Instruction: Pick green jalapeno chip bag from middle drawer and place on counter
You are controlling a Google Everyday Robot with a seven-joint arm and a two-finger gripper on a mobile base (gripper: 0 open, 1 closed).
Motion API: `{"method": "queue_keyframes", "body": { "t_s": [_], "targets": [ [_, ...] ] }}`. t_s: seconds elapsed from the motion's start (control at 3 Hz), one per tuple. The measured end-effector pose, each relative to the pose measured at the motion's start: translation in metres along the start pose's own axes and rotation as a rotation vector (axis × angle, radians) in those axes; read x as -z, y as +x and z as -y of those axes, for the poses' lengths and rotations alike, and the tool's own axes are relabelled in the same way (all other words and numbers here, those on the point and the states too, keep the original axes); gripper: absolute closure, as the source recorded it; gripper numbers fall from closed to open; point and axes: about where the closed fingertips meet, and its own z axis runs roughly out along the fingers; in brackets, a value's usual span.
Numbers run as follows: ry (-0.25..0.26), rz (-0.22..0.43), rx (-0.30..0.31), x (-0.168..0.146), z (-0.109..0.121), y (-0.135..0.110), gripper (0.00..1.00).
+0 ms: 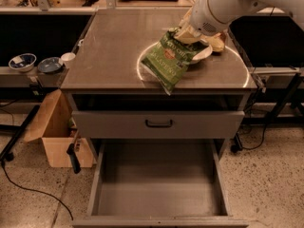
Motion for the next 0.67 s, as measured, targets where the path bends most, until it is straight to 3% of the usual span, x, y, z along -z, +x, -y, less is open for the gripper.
{"method": "queue_keyframes", "body": {
  "t_s": [0.67],
  "targets": [
    [0.0,0.0,0.0,-0.0001,0.0,0.0,0.35]
  ]
}}
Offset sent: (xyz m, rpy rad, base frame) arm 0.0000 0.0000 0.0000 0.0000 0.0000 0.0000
